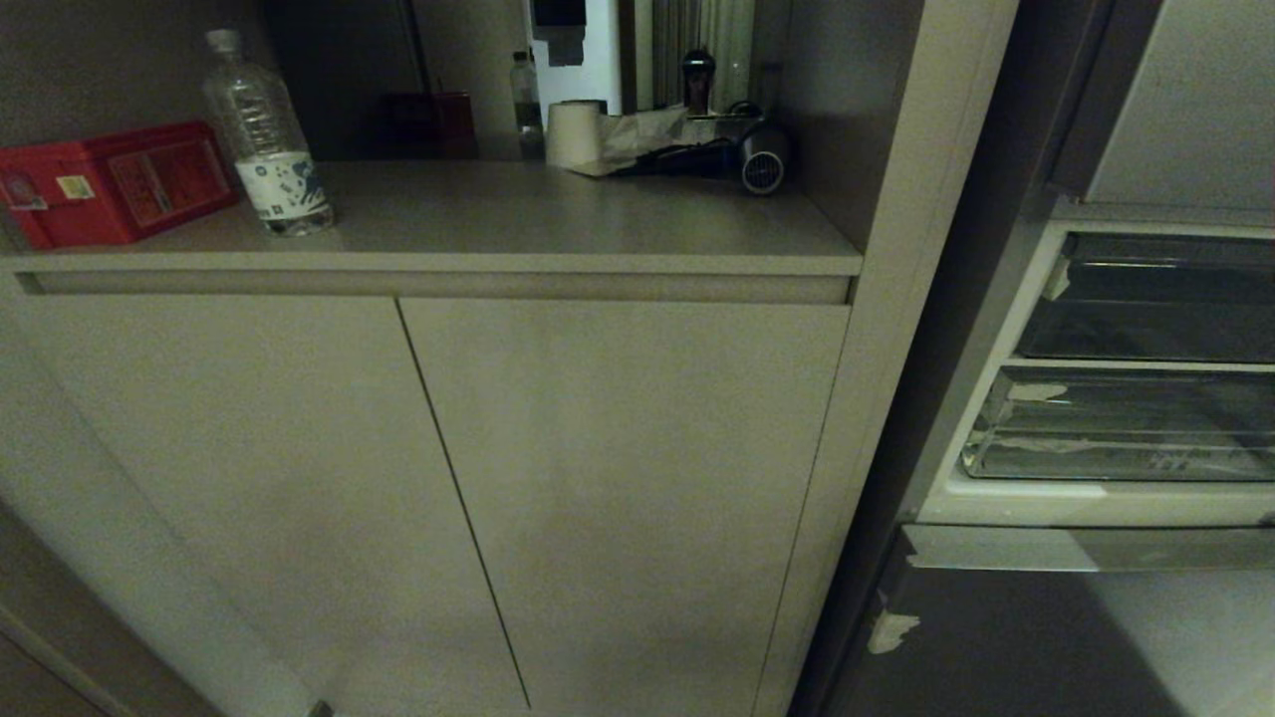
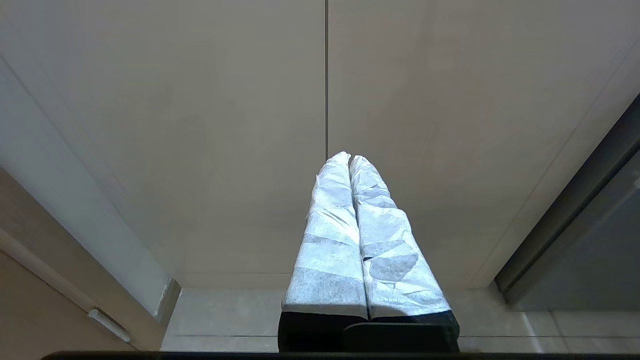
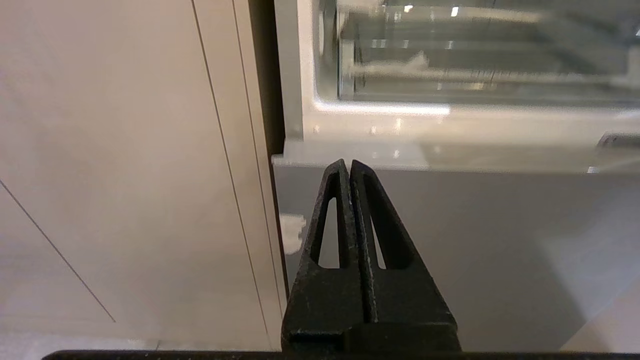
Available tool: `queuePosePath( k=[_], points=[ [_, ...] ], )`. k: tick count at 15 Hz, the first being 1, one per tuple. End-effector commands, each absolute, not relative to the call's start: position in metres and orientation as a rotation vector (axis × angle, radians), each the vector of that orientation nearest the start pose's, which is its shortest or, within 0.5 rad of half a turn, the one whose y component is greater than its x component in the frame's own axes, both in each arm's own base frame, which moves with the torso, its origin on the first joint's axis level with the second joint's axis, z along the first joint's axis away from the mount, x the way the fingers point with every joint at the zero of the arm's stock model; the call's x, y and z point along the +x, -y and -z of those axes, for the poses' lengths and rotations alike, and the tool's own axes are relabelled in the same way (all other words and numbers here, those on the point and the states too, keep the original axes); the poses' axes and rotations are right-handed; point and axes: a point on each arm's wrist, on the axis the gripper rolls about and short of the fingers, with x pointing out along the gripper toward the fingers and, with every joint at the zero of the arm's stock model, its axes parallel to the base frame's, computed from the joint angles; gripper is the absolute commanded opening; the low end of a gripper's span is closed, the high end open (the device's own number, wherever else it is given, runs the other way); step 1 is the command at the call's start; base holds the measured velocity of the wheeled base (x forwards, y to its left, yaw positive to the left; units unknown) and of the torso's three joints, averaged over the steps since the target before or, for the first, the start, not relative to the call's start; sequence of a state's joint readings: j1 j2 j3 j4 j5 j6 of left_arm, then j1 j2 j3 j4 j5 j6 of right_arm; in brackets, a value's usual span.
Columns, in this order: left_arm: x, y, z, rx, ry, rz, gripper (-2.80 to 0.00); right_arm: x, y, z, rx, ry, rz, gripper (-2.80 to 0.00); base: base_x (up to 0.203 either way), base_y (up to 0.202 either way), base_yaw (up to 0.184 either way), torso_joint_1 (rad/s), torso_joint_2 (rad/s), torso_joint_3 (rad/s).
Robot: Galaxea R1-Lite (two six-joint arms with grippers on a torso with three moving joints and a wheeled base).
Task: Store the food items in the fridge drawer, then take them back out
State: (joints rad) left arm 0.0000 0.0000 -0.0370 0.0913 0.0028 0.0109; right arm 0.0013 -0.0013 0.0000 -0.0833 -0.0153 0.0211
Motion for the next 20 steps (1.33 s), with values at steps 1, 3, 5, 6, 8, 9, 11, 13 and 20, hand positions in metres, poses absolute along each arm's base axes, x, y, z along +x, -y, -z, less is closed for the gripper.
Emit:
queuePosePath(
  k=[1, 3, 5, 6, 8, 9, 11, 13, 20],
  points=[
    [-0.026, 0.000, -0.076, 0.011, -0.055, -0.003, -2.80, -0.021, 0.000, -0.076, 0.022, 0.055, 0.013, -2.80, 0.000, 0.000, 0.000, -0.217, 0.56, 0.324],
    [-0.026, 0.000, -0.076, 0.011, -0.055, -0.003, -2.80, -0.021, 0.000, -0.076, 0.022, 0.055, 0.013, -2.80, 0.000, 0.000, 0.000, -0.221, 0.55, 0.324],
    [-0.026, 0.000, -0.076, 0.011, -0.055, -0.003, -2.80, -0.021, 0.000, -0.076, 0.022, 0.055, 0.015, -2.80, 0.000, 0.000, 0.000, -0.169, 0.43, 0.259],
    [-0.026, 0.000, -0.076, 0.011, -0.055, -0.003, -2.80, -0.021, 0.000, -0.075, 0.012, 0.054, 0.014, -2.80, 0.000, 0.000, 0.000, -0.076, 0.18, 0.113],
    [-0.026, 0.000, -0.076, 0.011, -0.055, -0.003, -2.80, -0.021, 0.000, -0.075, -0.013, 0.052, 0.012, -2.80, 0.000, 0.000, 0.000, -0.035, 0.08, 0.050],
    [-0.026, 0.000, -0.076, 0.011, -0.055, -0.003, -2.80, -0.021, 0.000, -0.076, -0.004, 0.055, 0.012, -2.80, 0.000, 0.000, 0.000, -0.012, 0.04, 0.022],
    [-0.026, 0.000, -0.076, 0.011, -0.055, -0.003, -2.80, -0.021, 0.000, -0.076, 0.004, 0.055, 0.012, -2.80, 0.000, 0.000, 0.000, 0.000, 0.00, 0.000],
    [-0.026, 0.000, -0.076, 0.011, -0.055, -0.003, -2.80, -0.021, 0.000, -0.076, 0.010, 0.055, 0.013, -2.80, 0.000, 0.000, 0.000, 0.000, 0.00, 0.000],
    [-0.026, 0.000, -0.076, 0.011, -0.055, -0.003, -2.80, -0.028, 0.000, -0.117, 0.014, 0.098, 0.014, -2.80, 0.000, 0.000, 0.000, 0.000, 0.00, 0.000]
  ],
)
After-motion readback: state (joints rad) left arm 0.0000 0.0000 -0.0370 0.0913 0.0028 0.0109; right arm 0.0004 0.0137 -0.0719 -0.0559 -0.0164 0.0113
